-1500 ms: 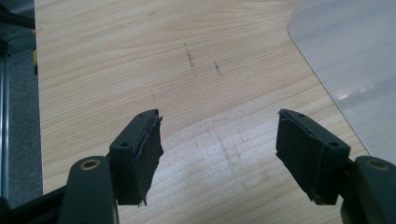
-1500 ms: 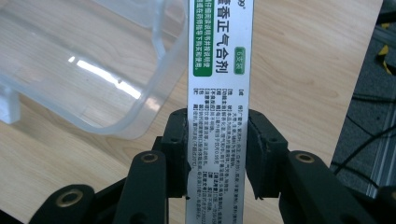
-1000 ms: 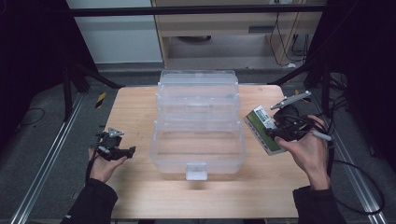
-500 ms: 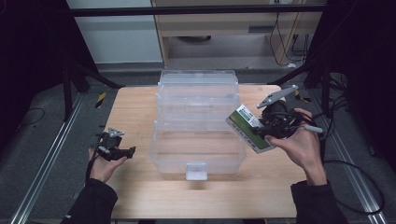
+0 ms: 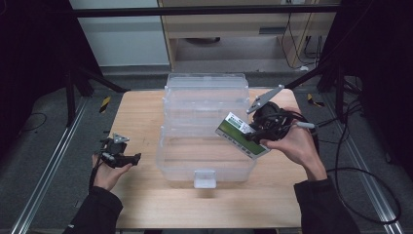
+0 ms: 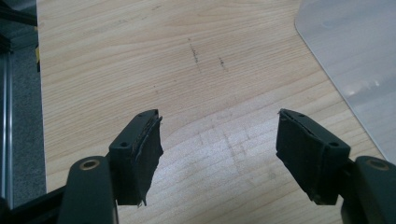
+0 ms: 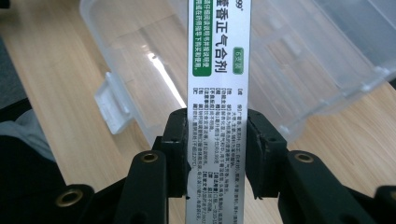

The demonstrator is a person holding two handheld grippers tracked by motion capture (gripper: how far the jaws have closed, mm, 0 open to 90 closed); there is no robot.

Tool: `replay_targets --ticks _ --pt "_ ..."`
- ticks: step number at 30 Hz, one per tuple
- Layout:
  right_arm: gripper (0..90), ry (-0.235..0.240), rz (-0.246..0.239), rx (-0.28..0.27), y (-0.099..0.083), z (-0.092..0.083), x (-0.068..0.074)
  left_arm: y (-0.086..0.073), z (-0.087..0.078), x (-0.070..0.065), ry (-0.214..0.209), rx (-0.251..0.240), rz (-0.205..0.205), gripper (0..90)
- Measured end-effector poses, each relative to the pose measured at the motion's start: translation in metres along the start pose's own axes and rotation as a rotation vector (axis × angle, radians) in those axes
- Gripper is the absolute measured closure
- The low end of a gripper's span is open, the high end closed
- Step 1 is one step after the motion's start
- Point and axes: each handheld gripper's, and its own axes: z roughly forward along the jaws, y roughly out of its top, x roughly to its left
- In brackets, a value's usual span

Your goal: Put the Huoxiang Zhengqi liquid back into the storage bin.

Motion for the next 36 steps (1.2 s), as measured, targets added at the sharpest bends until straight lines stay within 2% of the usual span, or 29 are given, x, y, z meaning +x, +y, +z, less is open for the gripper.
replay_targets --ticks 4,15,21,25,29,36 --pt "64.2 0.055 -0.012 0.016 0.005 0.009 -0.003 0.000 0.000 0.000 -0.002 -0.002 0.000 30.2" --pt "64.0 0.127 -0.107 0.047 0.014 0.028 -0.004 -0.001 0.001 0.000 -0.001 0.002 0.001 30.1" --pt "64.0 0.144 -0.139 0.073 0.016 0.038 -0.006 -0.001 0.002 0.001 -0.002 0.005 -0.001 30.1" --pt "64.0 0.163 -0.182 0.091 0.015 0.045 -0.006 -0.002 0.002 0.002 -0.001 0.007 -0.003 30.1" --pt "63.9 0.188 -0.211 0.134 0.016 0.053 -0.006 -0.002 0.002 0.001 -0.001 0.008 -0.001 30.1" --pt "63.9 0.198 -0.255 0.199 0.016 0.066 -0.006 -0.002 0.003 0.001 0.000 0.011 -0.001 30.0"
